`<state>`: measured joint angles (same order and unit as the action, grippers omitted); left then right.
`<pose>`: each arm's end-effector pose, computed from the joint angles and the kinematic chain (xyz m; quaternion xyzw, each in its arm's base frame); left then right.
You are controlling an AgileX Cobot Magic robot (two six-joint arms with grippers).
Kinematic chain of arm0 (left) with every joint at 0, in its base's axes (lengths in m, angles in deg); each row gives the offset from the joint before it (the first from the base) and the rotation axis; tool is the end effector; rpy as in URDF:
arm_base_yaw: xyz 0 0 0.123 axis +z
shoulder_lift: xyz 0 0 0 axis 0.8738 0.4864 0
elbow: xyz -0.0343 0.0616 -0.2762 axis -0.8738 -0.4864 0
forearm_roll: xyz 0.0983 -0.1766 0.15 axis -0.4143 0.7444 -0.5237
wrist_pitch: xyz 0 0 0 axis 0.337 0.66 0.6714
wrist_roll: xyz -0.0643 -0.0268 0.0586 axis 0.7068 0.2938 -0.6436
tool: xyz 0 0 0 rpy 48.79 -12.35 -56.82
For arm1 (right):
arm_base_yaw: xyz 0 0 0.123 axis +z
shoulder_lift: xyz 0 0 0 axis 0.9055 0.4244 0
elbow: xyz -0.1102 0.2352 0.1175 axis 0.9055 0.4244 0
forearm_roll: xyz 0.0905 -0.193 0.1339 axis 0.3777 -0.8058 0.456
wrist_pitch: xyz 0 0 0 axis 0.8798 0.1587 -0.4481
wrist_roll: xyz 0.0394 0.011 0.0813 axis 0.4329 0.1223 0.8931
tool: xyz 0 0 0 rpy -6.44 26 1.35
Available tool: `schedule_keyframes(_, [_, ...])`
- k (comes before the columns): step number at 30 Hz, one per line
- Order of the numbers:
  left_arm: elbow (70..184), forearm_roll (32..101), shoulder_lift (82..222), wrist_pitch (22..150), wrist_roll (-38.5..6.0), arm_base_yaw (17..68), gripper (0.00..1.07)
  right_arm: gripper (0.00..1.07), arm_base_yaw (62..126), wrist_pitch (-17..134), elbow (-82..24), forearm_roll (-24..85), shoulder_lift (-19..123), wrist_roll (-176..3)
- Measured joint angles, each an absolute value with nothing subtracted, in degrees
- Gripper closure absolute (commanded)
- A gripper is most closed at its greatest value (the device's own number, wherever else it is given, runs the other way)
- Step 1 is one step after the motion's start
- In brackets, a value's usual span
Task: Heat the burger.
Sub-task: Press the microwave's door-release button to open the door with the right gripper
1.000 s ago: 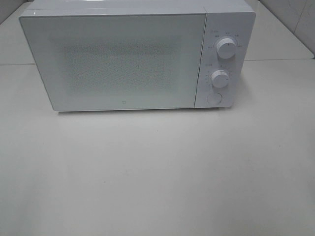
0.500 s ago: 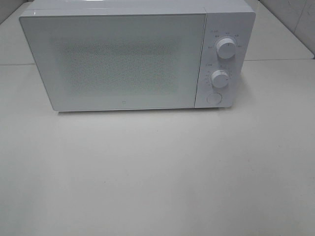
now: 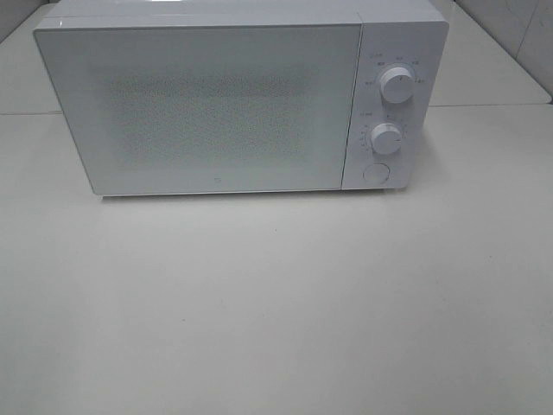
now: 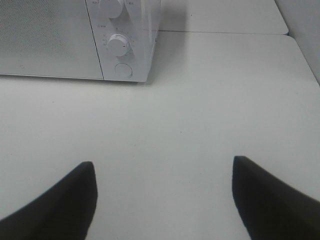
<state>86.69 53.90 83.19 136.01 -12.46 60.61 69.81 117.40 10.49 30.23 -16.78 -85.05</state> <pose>-0.0084 -0.0026 0.2821 0.0030 0.8487 -0.0178 0.5285 -0.0011 -0.0001 0.2825 -0.0575 0.8278 0.0093 0.5580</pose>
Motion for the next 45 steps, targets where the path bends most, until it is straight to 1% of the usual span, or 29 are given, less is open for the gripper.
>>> schedule_keyframes(39, [86.7,53.9,83.2,136.0,-12.5,60.6,0.06,0.33,69.8,117.1,10.5,30.2,-16.8,-85.1])
schedule_keyframes(42, [86.7,53.9,83.2,136.0,-12.5,60.6,0.06,0.33,69.8,114.5,9.8,30.2,-16.8,-85.0])
schedule_keyframes(43, [86.7,53.9,83.2,136.0,-12.5,60.6,0.06,0.36,69.8,110.0,9.4,30.2,-16.8,-85.0])
schedule_keyframes(45, [86.7,53.9,83.2,136.0,-12.5,60.6,0.06,0.37,69.8,107.8,9.4,30.2,-16.8,-85.0])
